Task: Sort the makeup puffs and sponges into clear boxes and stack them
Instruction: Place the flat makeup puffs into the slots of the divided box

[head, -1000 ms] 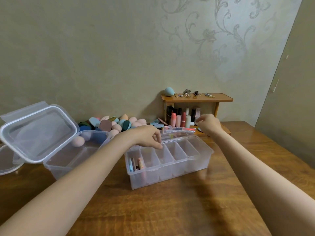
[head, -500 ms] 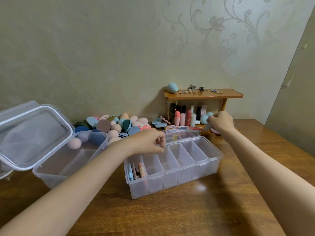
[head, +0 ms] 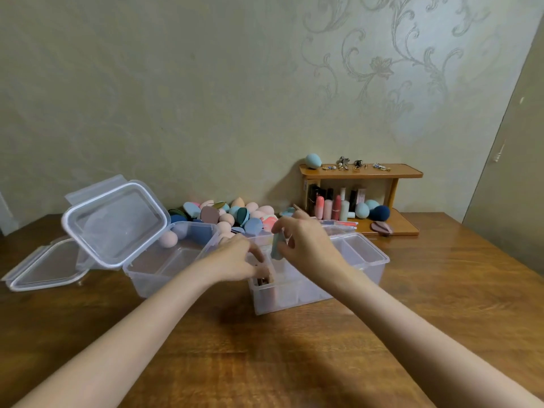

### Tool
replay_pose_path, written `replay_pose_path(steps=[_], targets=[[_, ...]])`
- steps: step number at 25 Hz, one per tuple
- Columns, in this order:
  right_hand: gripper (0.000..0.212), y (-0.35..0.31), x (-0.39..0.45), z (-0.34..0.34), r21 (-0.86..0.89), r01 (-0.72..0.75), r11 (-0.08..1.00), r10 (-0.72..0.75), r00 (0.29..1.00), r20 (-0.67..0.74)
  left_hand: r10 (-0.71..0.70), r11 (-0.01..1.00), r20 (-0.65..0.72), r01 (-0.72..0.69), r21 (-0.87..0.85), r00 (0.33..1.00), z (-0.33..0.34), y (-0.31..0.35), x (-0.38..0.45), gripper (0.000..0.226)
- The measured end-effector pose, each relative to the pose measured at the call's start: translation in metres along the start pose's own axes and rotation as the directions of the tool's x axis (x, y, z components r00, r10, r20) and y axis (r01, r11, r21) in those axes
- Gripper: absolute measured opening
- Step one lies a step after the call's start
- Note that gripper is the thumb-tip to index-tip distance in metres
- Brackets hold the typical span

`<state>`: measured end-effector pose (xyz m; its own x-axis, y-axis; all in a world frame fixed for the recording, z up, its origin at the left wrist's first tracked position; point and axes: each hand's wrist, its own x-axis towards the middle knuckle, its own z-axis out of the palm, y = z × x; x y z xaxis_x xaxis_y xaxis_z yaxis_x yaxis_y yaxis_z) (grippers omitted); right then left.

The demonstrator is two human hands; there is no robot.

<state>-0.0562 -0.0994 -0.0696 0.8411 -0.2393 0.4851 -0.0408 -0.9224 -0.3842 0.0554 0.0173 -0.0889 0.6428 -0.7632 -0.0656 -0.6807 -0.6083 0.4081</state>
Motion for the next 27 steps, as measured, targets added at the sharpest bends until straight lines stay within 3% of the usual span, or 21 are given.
replay_pose_path(steps=[3,7,11,13,17,19,21,23,27], targets=[[0.031,0.0,-0.008,0.013,-0.063,-0.03,0.998,0.038,0.991,0.126,0.002,0.994,-0.054,0.004,0.111,0.999,0.005,0.009,-0.004,0.03],[0.028,0.005,-0.013,0.024,-0.122,-0.059,0.991,0.084,0.975,0.207,0.014,0.999,-0.109,-0.017,-0.029,0.994,-0.005,0.016,-0.007,0.022],[0.03,0.007,-0.007,0.01,-0.039,-0.122,0.992,0.127,0.962,0.24,0.112,0.989,-0.049,-0.116,-0.09,0.992,-0.013,0.023,-0.001,0.026],[0.028,0.021,0.003,-0.007,-0.004,-0.186,0.983,0.183,0.963,0.199,0.152,0.986,-0.029,-0.153,-0.061,0.988,-0.016,0.032,0.009,0.026],[0.026,0.082,0.024,-0.043,0.143,-0.336,0.931,0.349,0.934,-0.073,0.212,0.976,0.017,-0.211,-0.046,0.977,-0.014,0.05,0.037,0.021],[0.031,0.13,0.032,-0.046,0.049,-0.478,0.877,0.481,0.872,-0.09,0.241,0.97,0.055,-0.242,0.006,0.969,-0.008,0.055,0.052,0.022],[0.039,0.177,0.036,-0.036,-0.196,-0.589,0.784,0.601,0.799,0.001,0.27,0.96,0.067,-0.274,0.06,0.961,-0.004,0.057,0.061,0.023],[0.039,0.21,0.034,-0.028,-0.403,-0.581,0.707,0.659,0.748,0.078,0.297,0.953,0.05,-0.299,0.05,0.954,-0.002,0.056,0.068,0.02],[0.047,0.235,0.032,-0.018,-0.494,-0.524,0.694,0.658,0.741,0.138,0.307,0.952,0.038,-0.306,-0.023,0.951,0.003,0.05,0.073,0.015]])
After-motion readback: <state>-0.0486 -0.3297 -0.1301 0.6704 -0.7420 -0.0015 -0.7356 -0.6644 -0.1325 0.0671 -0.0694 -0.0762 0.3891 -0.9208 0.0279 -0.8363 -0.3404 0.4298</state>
